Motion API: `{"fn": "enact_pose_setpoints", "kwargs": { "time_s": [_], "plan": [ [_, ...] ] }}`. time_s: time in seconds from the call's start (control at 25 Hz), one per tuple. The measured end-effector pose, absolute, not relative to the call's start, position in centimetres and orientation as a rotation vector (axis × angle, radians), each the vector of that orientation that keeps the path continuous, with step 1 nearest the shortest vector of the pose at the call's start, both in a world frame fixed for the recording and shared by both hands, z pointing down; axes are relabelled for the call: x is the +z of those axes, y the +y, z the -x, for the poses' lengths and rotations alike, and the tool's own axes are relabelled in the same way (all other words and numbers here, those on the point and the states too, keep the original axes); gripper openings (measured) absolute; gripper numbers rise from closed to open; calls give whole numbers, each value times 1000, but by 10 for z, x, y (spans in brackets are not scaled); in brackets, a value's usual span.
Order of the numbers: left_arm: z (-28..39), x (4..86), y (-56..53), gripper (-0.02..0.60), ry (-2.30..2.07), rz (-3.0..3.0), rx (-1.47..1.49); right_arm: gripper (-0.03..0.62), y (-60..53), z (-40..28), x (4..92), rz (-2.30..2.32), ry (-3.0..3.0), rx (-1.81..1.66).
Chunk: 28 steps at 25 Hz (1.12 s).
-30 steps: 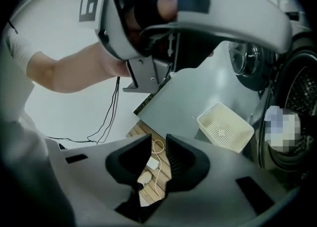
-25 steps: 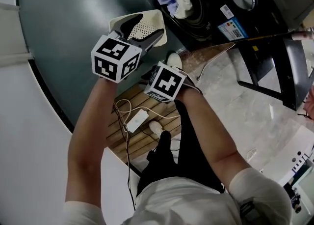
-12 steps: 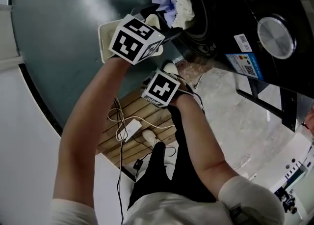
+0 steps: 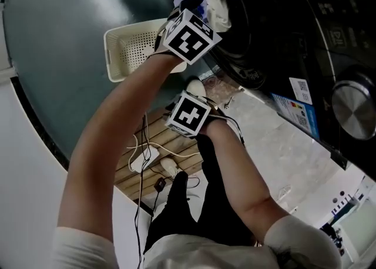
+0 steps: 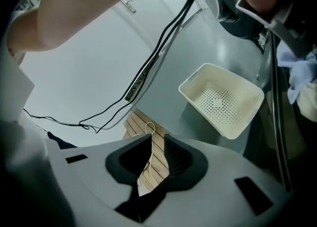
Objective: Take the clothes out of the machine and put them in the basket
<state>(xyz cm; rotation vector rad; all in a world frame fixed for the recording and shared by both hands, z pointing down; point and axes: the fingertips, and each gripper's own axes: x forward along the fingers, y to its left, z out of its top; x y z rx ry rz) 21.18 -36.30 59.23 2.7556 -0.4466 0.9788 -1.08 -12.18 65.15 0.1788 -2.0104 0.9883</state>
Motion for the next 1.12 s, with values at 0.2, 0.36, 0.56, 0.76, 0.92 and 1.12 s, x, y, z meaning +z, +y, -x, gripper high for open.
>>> {"fn": "enact_pose_setpoints", "kwargs": {
  "time_s": [0.2,0.36,0.56,0.76,0.92,1.12],
  "plan": [
    [-231,631,-387,515,-489,-2808,1206,78,-132,-9,665,-197,-1995,1038],
    [-233,661,-398,558,-461,-2781,1314,78,-132,-14,671,-178,-1981,1019],
    [-236,680,-407,574,-367,-2706,1313,78,-140,-15,667,-183,-2005,1014],
    [-236,696,-411,572,-331,-2630,1202,78,-144,-22,671,-202,-1993,1002],
    [-234,700,-408,541,-326,-2599,1152,78,-151,-23,670,-224,-1998,1005],
    [-231,697,-398,306,-310,-2543,1102,78,-153,-19,667,-217,-1991,1009]
  ]
}}
